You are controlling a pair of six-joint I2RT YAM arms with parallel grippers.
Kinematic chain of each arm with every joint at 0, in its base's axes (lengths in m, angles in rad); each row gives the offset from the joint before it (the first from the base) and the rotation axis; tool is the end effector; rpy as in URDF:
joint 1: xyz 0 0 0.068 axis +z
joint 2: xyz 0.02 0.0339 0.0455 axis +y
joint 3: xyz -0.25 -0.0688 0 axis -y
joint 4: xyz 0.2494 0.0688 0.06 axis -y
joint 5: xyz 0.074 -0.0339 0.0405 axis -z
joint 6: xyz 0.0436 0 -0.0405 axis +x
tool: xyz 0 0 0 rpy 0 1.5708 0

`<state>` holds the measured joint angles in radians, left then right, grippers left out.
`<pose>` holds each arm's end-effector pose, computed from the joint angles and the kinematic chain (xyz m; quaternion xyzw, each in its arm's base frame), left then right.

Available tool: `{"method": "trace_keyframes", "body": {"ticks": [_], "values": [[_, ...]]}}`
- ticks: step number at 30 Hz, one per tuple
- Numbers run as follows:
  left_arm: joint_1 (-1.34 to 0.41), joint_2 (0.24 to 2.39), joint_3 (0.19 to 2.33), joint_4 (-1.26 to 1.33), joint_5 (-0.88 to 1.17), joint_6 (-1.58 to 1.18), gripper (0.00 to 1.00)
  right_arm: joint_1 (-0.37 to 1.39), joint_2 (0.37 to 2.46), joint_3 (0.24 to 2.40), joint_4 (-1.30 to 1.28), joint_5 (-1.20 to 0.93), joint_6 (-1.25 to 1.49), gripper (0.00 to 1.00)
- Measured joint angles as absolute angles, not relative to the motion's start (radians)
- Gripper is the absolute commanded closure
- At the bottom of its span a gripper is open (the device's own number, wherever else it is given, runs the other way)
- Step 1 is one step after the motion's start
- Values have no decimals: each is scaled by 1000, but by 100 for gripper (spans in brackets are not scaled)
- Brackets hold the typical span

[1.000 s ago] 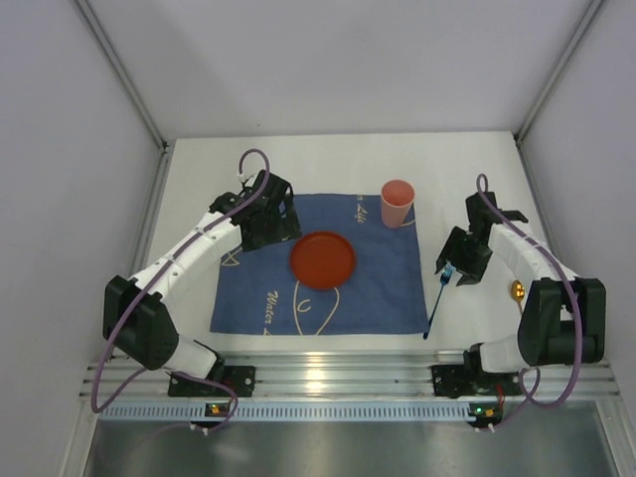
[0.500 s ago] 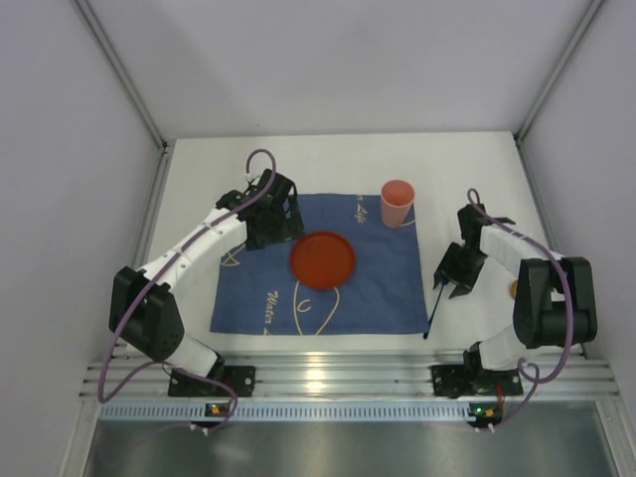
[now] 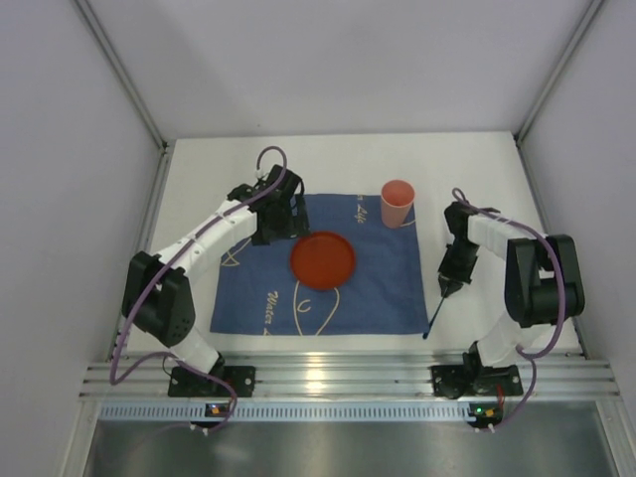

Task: Set the dinner table for one person

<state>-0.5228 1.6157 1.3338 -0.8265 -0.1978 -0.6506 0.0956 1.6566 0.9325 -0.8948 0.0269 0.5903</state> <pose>0.2985 -0.1621 0.2470 -0.0844 0.9652 -0.0462 0.2431 0.2613 0.0239 0.1249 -0.2444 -0.9693 0.0207 0.0181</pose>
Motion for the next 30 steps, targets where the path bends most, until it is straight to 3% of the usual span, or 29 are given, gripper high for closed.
{"method": "trace_keyframes", "body": {"ticks": [3,15,30], "values": [[-521,1632,1349,-820,-197,-643,4,116,1699,972,-931,58,575,100],[-534,1659,1436,-796,-76,-545,4,128,1748,1121,-939,197,506,100],[-815,1907,1892,-654,332,-498,4,129,1435,1529,-1108,181,472,100]]}}
